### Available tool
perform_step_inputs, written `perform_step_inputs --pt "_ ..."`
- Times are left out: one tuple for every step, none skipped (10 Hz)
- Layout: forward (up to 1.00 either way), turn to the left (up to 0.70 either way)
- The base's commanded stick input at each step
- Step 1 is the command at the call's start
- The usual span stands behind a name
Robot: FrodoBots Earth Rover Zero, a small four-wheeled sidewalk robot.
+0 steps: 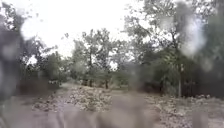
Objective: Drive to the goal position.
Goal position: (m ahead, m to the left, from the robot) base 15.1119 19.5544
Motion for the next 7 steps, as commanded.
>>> perform_step_inputs --pt "0.70 0.00" --pt "0.70 0.00" --pt "0.70 0.00" --pt "0.70 0.00" --pt "0.70 0.05" --pt "0.70 0.14" --pt "0.70 0.14"
